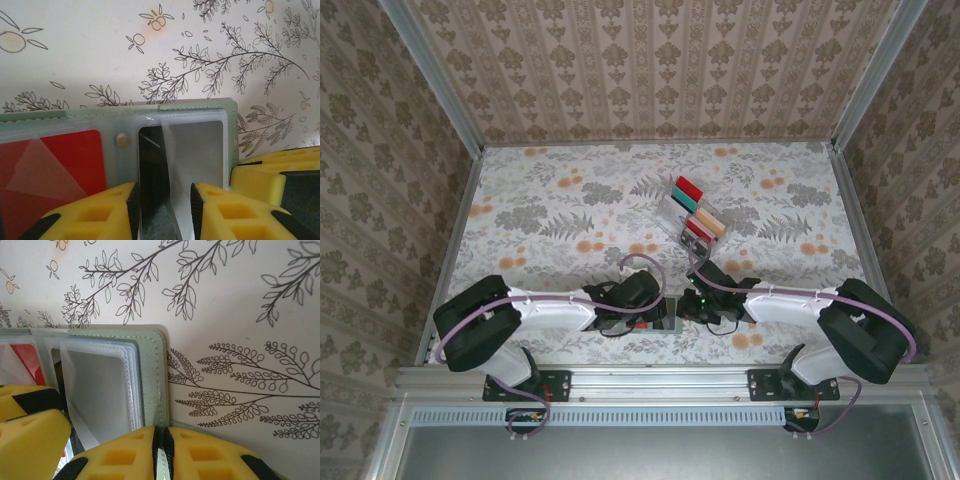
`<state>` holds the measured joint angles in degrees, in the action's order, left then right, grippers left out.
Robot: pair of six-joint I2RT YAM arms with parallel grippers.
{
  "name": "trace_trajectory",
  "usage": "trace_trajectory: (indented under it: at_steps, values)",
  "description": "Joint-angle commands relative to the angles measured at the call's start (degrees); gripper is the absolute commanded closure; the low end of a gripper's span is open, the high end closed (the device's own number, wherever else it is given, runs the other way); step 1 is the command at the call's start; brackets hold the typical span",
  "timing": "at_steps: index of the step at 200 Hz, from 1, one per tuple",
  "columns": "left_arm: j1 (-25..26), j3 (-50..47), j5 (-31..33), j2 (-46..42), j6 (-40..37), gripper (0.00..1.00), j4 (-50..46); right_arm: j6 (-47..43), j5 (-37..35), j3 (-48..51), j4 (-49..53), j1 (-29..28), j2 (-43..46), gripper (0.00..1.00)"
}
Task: Put the credit cards into the card holder
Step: Insert the credit card into the card slot.
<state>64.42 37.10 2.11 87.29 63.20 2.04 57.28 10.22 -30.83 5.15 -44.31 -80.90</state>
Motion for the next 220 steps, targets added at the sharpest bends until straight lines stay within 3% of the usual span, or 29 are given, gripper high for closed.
trace_trajectory:
  at_steps: [1,52,112,156,220]
  values:
    - [0.05,0.91,-1.70,0.63,-1.41,0.65,-1.86,0.82,-2.99,0.68,4.86,-0.36,-2.10,0.82]
    - [0.10,-0.03,-0.94,-2.85,-1.53,0.61,-1.42,0.97,-3.77,0.27,5.93,-0.38,-2.15,0.82]
    - [-2.04,-1.36,5.27,-14.06,-3.76,0.44,-12.03,1.17,-5.26,-0.10,7.53,-0.37,-2.33,0.82]
    - [-9.58,-8.32,-1.04,-17.27,-2.08,0.41,-10.19,0.64,-5.33,-1.20,8.23,-0.37,-3.21,0.82]
    - [-12.63,-11.60,-3.69,-18.76,-1.06,0.37,-8.45,0.46,-5.18,-1.69,8.42,-0.34,-3.97,0.82]
